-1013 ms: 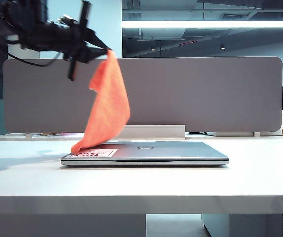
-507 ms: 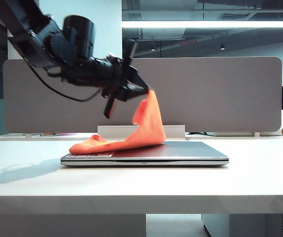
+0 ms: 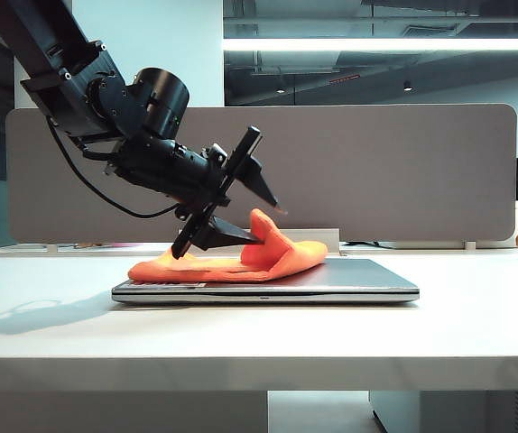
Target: Pick up the orange rag and put it over the laptop.
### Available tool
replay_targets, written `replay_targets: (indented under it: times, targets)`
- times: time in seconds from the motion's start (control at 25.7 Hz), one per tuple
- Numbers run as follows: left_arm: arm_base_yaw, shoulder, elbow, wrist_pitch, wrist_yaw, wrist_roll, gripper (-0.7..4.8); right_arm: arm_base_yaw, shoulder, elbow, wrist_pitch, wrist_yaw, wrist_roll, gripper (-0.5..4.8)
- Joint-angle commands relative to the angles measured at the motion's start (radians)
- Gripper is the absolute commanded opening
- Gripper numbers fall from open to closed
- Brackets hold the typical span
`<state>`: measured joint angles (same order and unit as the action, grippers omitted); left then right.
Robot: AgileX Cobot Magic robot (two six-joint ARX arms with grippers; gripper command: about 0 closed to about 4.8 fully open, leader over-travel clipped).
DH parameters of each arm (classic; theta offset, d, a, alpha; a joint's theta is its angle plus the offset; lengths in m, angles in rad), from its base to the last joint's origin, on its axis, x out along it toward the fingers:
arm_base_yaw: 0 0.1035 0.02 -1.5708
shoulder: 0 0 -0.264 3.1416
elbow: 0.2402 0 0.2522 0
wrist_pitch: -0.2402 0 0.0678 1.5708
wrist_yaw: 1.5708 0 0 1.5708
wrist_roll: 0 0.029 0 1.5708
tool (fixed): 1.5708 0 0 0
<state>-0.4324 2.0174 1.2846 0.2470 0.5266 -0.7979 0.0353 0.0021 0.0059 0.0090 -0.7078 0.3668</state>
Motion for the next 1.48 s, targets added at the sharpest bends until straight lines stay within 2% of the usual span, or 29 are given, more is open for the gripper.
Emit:
replay_targets:
  times: [0.04, 0.39, 0.51, 0.66, 0.86, 0.9, 0.94, 1.09, 1.17, 1.25, 1.32, 1.48]
  targets:
    - [0.0, -0.008, 0.008, -0.055, 0.001, 0.081, 2.44, 0.0, -0.002, -0.004, 0.01, 0.002, 0.0, -0.05]
    - [0.03, -0.011, 0.118, -0.318, -0.001, 0.271, 2.44, 0.0, -0.002, -0.004, 0.01, 0.002, 0.0, -0.05]
    - [0.044, -0.011, 0.201, -0.492, -0.022, 0.397, 2.44, 0.0, -0.002, -0.004, 0.009, 0.002, 0.0, -0.05]
    - [0.051, -0.011, 0.312, -0.716, -0.142, 0.542, 2.44, 0.0, -0.002, -0.004, 0.009, 0.002, 0.0, -0.05]
    - [0.055, -0.011, 0.439, -0.95, -0.308, 0.636, 2.41, 0.0, -0.002, -0.004, 0.009, 0.002, 0.0, -0.05]
    - [0.055, -0.013, 0.451, -0.972, -0.325, 0.658, 2.35, 0.0, -0.002, -0.004, 0.009, 0.002, 0.0, -0.05]
    - [0.055, -0.026, 0.454, -0.98, -0.346, 0.695, 1.99, 0.0, -0.002, -0.004, 0.01, 0.003, 0.0, -0.05]
    - [0.054, -0.058, 0.454, -0.98, -0.373, 0.726, 1.11, 0.0, -0.002, -0.004, 0.01, 0.003, 0.0, -0.05]
    - [0.055, -0.09, 0.454, -0.995, -0.387, 0.774, 0.09, 0.0, -0.002, -0.004, 0.01, 0.007, 0.0, -0.05]
    - [0.056, -0.128, 0.453, -1.016, -0.422, 0.825, -0.07, 0.0, -0.002, -0.004, 0.01, 0.012, 0.0, -0.05]
    - [0.058, -0.173, 0.453, -1.019, -0.467, 0.829, -0.07, 0.0, -0.002, -0.004, 0.01, 0.026, -0.001, -0.05]
    - [0.076, -0.245, 0.45, -1.017, -0.465, 0.829, -0.07, 0.0, -0.002, -0.004, 0.01, 0.036, -0.001, -0.05]
